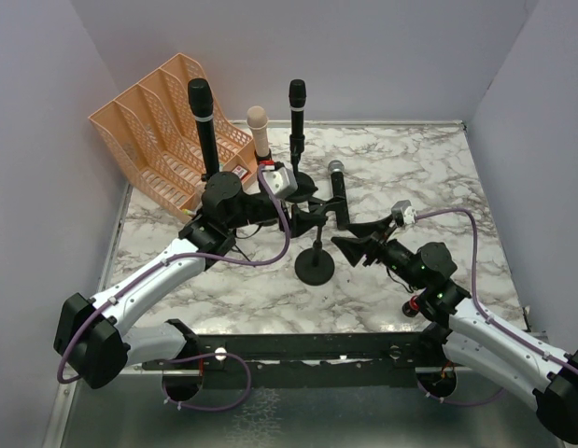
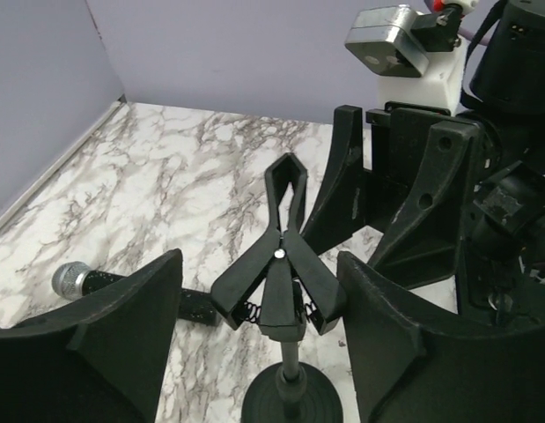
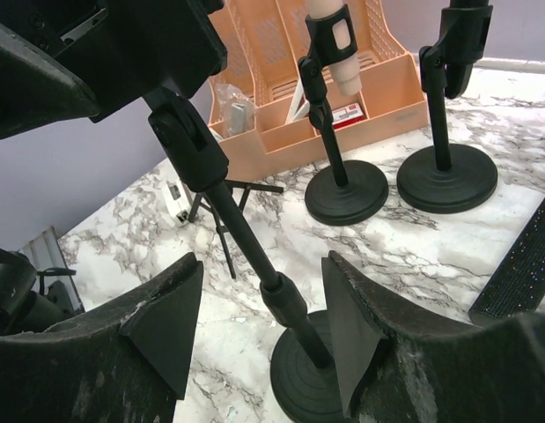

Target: Attach the microphones to the stand

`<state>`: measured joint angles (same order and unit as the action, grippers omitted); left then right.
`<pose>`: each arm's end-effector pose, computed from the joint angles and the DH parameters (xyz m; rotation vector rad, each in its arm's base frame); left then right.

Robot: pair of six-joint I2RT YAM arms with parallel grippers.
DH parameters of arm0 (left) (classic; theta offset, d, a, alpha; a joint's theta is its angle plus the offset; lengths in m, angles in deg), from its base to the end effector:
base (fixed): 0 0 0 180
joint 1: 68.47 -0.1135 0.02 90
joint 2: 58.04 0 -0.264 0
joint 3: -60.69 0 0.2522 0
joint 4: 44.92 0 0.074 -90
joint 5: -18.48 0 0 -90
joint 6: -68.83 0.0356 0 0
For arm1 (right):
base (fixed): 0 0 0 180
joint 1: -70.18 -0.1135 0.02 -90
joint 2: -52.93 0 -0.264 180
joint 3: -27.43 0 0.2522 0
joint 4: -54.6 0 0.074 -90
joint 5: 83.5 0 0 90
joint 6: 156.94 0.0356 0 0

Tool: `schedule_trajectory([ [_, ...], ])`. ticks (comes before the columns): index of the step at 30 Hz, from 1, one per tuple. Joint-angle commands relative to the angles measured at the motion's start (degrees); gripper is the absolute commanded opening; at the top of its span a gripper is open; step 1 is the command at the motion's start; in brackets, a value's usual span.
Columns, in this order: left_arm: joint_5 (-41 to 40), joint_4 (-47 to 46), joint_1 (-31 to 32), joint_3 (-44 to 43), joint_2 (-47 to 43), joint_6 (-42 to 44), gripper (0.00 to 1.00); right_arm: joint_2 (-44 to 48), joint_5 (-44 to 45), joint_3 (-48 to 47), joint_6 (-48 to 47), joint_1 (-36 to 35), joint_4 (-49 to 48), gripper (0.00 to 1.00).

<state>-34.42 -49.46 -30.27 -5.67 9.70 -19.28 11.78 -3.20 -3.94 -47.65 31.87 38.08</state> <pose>0.2023 -0.1865 0.3574 1.0268 1.2426 -0.9847 0.1360 0.1151 0.2572 -0.3939 1.4738 0.9361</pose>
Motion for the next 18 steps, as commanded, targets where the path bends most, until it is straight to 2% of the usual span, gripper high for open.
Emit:
schedule_trajectory([
  [1,3.9,-1.2,-0.4,0.4,-0.8,-1.1,0.67,0.1,2.1,0.2,0.0,-0.2,0.9,0.6],
  [9,5.4,-1.0,-0.5,0.2,0.6,-1.7,0.23,0.3,4.2,-0.3,0.5,-0.2,1.9,0.59],
  [12,5.1,-0.8,-0.5,0.3,0.6,-1.6,0.0,0.7,5.1,-0.4,0.7,-0.2,2.4,0.59],
  [15,4.7,-0.7,-0.4,0.5,0.5,-1.7,0.0,1.0,7.3,-0.7,1.0,-0.2,3.2,0.59],
  [18,4.5,-0.7,-0.4,0.5,0.4,-1.7,0.0,0.4,14.3,-1.8,2.7,-0.2,5.8,0.58],
])
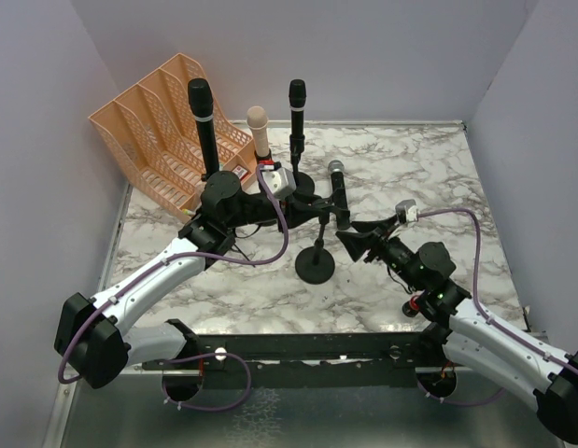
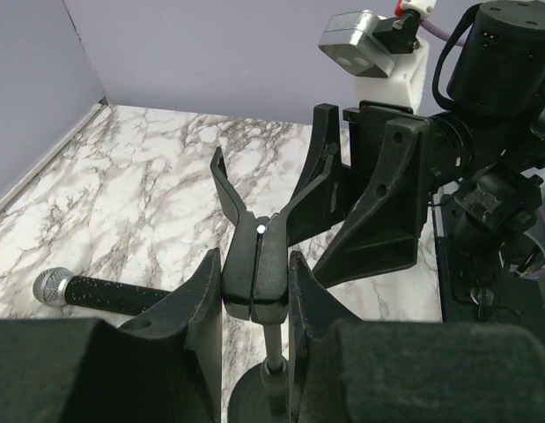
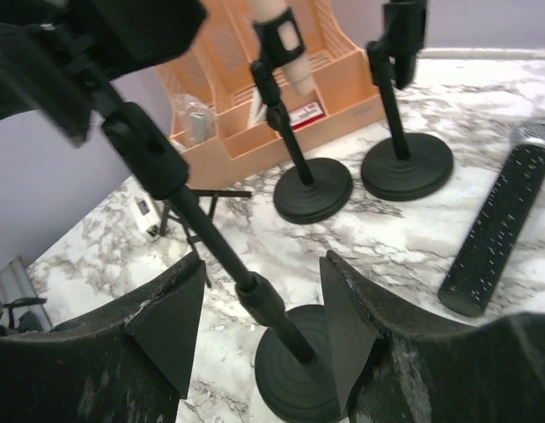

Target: Attach the microphones to the stand

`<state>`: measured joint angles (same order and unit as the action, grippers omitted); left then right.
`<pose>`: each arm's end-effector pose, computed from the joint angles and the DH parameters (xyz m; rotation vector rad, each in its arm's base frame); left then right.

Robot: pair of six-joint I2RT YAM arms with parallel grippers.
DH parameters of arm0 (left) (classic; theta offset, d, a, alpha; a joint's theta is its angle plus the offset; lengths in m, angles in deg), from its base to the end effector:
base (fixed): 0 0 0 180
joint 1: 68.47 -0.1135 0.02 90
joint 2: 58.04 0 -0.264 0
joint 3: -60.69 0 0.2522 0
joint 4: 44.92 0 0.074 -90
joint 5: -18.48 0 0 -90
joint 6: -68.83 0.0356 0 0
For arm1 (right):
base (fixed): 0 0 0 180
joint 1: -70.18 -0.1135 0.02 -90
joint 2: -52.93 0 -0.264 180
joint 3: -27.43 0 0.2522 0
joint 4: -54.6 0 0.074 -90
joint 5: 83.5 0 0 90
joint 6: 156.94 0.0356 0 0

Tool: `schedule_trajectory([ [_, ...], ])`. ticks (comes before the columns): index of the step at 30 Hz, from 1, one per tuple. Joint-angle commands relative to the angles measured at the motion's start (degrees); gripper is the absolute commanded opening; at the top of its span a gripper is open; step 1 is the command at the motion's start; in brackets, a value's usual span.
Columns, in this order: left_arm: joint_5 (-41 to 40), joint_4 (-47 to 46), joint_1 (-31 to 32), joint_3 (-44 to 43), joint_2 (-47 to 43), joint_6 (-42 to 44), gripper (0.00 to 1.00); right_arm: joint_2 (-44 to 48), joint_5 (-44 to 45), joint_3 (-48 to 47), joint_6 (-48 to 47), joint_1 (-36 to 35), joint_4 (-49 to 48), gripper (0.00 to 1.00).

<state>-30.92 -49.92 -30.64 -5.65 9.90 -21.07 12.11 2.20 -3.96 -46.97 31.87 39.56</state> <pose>0.2020 -0.1862 0.3571 1.0516 1.2358 -1.0470 0.1380 0.1124 0.2555 -0.3073 1.5046 0.8745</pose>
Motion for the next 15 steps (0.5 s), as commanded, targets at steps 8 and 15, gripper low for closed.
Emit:
schedule_trajectory([
  [8,0.9,-0.2,-0.1,0.7,0.1,0.2,0.0,-10.8,31.6,-13.1,12.5,-0.1,24.3,0.6],
  [15,0.6,-0.2,-0.1,0.9,0.4,0.1,0.0,-30.8,28.4,-29.0,13.9,2.9,36.8,0.7],
])
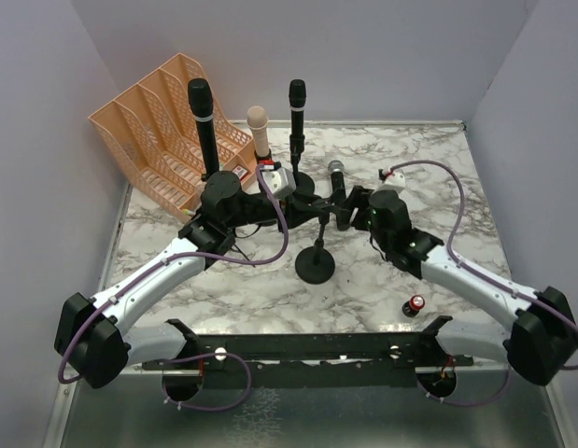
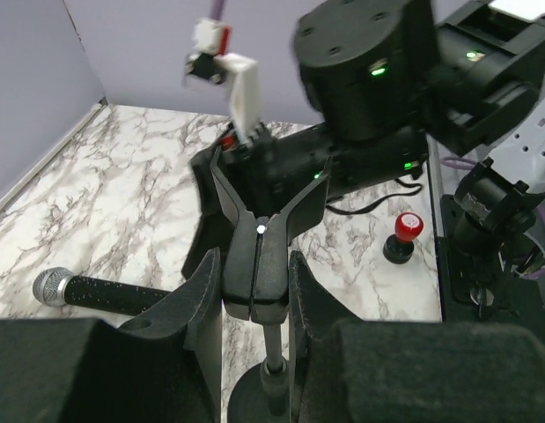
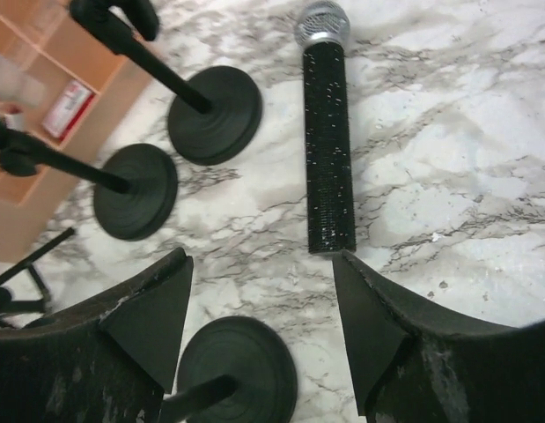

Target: Attach the microphones to the stand

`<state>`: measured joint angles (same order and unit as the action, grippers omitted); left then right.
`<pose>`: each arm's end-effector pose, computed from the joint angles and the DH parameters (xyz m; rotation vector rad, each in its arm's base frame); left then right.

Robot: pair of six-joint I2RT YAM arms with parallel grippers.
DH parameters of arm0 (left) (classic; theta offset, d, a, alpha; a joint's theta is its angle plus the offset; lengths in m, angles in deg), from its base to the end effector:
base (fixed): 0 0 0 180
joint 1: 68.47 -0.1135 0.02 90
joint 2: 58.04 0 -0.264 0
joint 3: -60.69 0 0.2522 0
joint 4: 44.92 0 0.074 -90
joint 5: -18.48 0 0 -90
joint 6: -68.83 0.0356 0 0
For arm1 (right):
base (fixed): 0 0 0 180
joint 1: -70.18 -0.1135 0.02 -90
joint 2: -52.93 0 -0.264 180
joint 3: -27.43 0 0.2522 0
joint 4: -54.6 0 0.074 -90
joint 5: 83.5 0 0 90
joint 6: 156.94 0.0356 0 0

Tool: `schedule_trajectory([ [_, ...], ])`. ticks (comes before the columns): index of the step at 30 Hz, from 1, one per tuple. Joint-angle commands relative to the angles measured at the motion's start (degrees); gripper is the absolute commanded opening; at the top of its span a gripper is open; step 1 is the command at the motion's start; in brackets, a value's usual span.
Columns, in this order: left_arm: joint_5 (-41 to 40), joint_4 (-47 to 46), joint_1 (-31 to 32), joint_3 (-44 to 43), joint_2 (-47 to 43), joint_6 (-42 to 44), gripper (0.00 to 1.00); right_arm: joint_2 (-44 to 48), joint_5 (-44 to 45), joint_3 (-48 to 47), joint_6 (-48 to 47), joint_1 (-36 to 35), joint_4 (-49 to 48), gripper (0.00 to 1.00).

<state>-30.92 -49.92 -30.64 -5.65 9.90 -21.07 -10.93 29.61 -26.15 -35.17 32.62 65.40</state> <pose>0.2020 -0.1862 0.3571 1.0516 1.2358 -1.0470 0.2078 0.1422 0.2671 0.1714 1.9233 0.4248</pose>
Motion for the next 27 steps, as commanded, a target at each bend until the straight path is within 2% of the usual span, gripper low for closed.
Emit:
schedule_trajectory([
  [1,0.7,-0.2,-0.1,0.9,0.4,0.1,0.0,-10.2,-0.4,-9.6,2.1,3.1,12.0,0.71],
  [8,-0.1,-0.2,-0.2,1.2,0.0,0.1,0.0,-22.6,-7.5,-20.2,-0.9,7.7,12.4,0.73],
  [13,-0.1,-0.2,-0.2,1.2,0.3,0.2,0.0,-34.8,-14.2,-29.5,-4.7,11.2,14.8,0.75],
  [18,0.0,-0.2,-0.2,1.3,0.3,0.1,0.0,-45.1,-14.6,-39.0,-8.5,12.0,18.6,0.75],
  [23,0.4,-0.2,-0.2,1.0,0.8,-1.2,0.0,-52.4,-11.1,-45.7,-9.9,12.2,20.8,0.75],
  [27,0.5,-0.2,-0.2,1.0,0.9,-1.6,0.0,-57.0,-11.9,-50.3,-12.1,12.1,21.5,0.75],
])
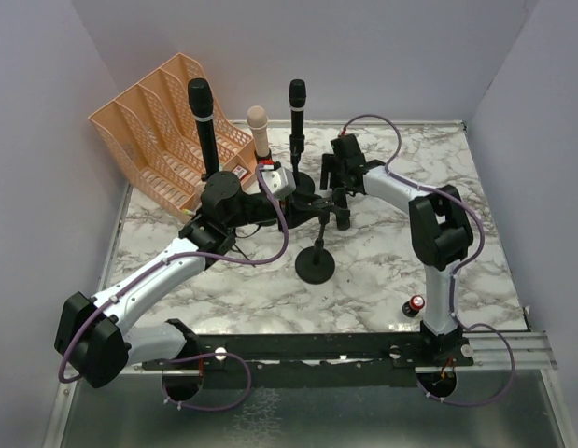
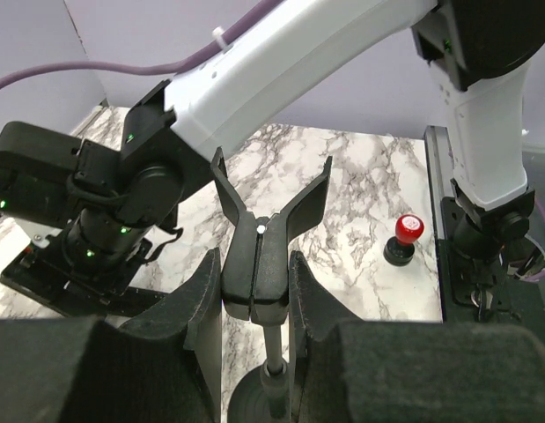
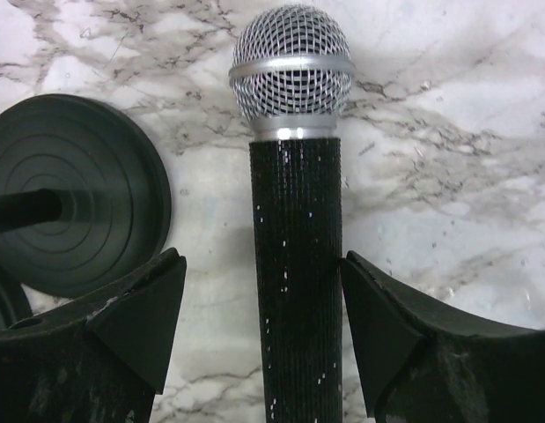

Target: Attach the microphones to the stand

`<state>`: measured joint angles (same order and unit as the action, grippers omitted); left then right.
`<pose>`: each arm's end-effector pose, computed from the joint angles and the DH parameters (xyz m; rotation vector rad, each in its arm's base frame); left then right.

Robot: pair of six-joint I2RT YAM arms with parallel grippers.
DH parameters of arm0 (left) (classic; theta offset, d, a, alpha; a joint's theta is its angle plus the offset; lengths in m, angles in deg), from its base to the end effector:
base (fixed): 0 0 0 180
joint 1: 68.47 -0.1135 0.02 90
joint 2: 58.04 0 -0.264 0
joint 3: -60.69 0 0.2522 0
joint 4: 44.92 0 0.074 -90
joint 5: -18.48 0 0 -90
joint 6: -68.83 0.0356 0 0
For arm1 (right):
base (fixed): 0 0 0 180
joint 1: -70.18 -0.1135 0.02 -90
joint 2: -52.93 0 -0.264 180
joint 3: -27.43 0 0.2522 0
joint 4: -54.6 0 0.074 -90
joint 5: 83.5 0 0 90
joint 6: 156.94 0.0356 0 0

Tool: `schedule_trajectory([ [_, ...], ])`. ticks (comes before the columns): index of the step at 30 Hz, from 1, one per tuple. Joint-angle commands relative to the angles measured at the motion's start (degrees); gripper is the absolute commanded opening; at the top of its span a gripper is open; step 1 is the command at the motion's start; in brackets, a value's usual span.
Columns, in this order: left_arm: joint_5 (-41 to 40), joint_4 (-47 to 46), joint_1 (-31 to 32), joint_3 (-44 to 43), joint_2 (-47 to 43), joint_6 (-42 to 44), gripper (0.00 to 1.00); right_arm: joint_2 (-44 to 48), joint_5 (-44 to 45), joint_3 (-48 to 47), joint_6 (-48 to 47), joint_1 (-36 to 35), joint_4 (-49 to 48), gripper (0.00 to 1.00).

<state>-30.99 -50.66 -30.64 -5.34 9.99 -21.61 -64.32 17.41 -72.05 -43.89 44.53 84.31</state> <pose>0.2023 -0.1864 0.3561 1.0449 1.2362 -1.0522 0.4128 0.1907 0.1909 0.0345 2.3869 0.1751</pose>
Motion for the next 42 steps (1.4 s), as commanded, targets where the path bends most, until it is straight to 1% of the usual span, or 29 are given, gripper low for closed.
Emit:
schedule_trajectory([
  [1,0.5,0.5,-0.2,0.7,0.8,-1.0,0.0,-4.5,-0.3,-5.2,-4.0,0.3,2.4,0.75],
  [8,0.5,0.5,-0.2,0.9,0.6,-1.3,0.0,-11.8,-0.4,-14.5,-5.1,1.3,9.4,0.75],
  [14,0.4,0.5,-0.3,0.9,0.7,-1.4,0.0,-13.6,2.6,-15.7,-6.4,1.6,9.3,0.68],
  [16,0.4,0.5,-0.3,0.9,0.8,-1.5,0.0,-13.5,4.0,-15.1,-6.9,1.6,7.3,0.65],
  [18,0.3,0.5,-0.3,0.7,0.9,-1.6,0.0,-13.2,4.6,-14.3,-7.8,1.6,4.9,0.59],
  [20,0.2,0.5,-0.2,0.7,0.9,-1.7,0.0,-13.0,4.8,-14.1,-8.6,1.7,3.6,0.51],
  [23,-0.2,0.5,-0.3,0.8,0.8,-1.8,0.0,-11.2,5.1,-12.5,-9.5,1.6,0.5,0.28],
  [24,-0.3,0.5,-0.3,0.8,0.8,-1.8,0.0,-9.8,5.2,-10.9,-9.7,1.6,-1.4,0.22],
  [25,-0.5,0.5,-0.2,0.9,0.9,-1.9,0.0,-8.1,5.3,-9.2,-9.8,1.6,-3.4,0.17],
  [27,-0.7,0.5,-0.3,1.0,0.8,-1.9,0.0,-2.7,5.3,-4.5,-10.0,1.6,-8.2,0.12],
  [34,-1.3,0.5,-0.3,1.2,0.7,-2.3,0.0,19.4,2.5,15.7,-10.6,1.6,-27.9,0.09],
  [37,-1.3,0.2,-0.4,1.2,0.7,-2.4,0.0,29.1,-1.5,24.4,-10.6,1.6,-35.1,0.09],
  [42,-1.9,0.0,-0.4,1.2,1.0,-2.7,0.0,42.0,-11.1,34.5,-8.5,1.6,-45.8,0.08],
])
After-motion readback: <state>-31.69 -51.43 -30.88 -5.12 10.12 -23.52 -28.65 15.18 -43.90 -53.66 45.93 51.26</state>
